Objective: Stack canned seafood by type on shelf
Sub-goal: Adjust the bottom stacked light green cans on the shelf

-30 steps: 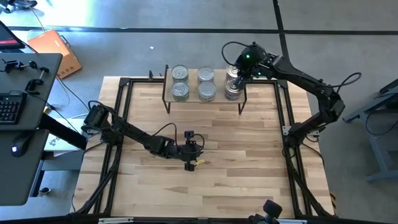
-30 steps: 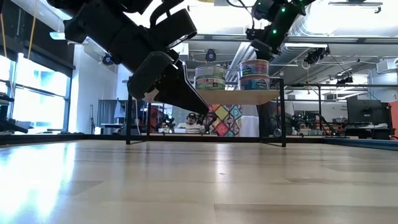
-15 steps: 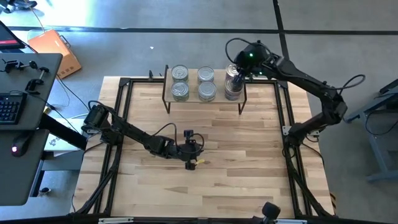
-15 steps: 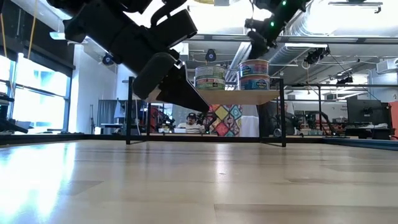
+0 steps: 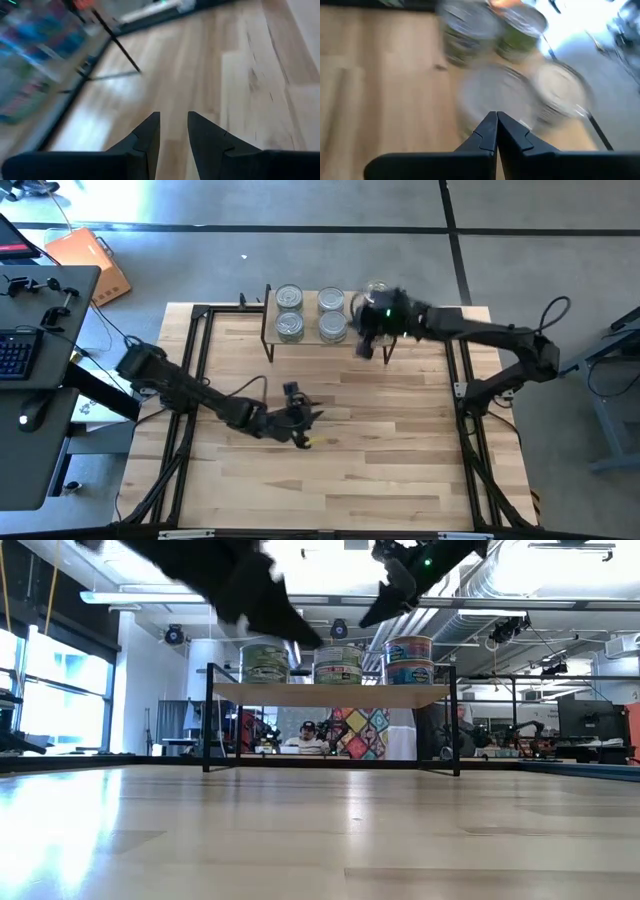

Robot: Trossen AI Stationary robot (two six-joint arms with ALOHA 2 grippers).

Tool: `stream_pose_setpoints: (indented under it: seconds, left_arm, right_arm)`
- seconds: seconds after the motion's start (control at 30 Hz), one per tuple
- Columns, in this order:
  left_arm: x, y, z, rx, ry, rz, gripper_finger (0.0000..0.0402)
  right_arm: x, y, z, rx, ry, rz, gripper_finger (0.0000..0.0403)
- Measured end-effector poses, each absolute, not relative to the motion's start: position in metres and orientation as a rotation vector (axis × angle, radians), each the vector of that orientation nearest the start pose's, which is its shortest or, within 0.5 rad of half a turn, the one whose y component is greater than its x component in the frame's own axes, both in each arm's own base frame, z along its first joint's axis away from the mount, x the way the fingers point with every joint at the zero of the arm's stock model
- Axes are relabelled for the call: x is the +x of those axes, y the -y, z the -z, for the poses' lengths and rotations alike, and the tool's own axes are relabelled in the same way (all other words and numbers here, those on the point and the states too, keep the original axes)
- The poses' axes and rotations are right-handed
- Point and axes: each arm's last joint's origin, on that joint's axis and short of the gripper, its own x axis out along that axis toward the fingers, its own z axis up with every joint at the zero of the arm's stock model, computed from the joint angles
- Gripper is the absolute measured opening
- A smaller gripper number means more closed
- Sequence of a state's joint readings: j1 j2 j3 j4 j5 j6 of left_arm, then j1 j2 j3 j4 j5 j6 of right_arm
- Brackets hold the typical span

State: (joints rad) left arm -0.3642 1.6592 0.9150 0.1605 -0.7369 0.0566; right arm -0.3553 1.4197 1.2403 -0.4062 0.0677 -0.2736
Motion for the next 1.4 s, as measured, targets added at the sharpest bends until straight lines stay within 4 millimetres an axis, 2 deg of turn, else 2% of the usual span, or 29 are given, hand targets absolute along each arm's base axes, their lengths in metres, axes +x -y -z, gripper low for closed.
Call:
stream_pose_setpoints:
  seconds: [0.13, 0.23, 0.4, 0.53, 0.9, 1.4]
  left_arm:
    - [0.307, 0.106, -0.223, 0.374, -0.457, -0.424, 0.0090]
    - [0.298, 0.100, -0.237, 0.373, -0.439, -0.473, 0.0090]
    - [0.292, 0.083, -0.253, 0.353, -0.431, -0.528, 0.0090]
    - [0.290, 0.076, -0.256, 0.350, -0.437, -0.547, 0.0090]
    - [0.280, 0.082, -0.245, 0.313, -0.511, -0.571, 0.0090]
    - [0.276, 0.087, -0.243, 0.321, -0.516, -0.594, 0.0090]
  right_arm:
    - [0.305, 0.077, -0.307, -0.193, -0.549, 0.242, 0.0000]
    - [0.309, 0.057, -0.293, -0.199, -0.513, 0.228, 0.0000]
    - [0.308, 0.043, -0.273, -0.195, -0.534, 0.334, 0.0000]
    - [0.304, 0.043, -0.263, -0.189, -0.558, 0.511, 0.0000]
    - [0.322, 0.050, -0.234, -0.313, -0.626, 0.725, 0.0000]
    - [0.321, 0.064, -0.231, -0.263, -0.634, 0.774, 0.0000]
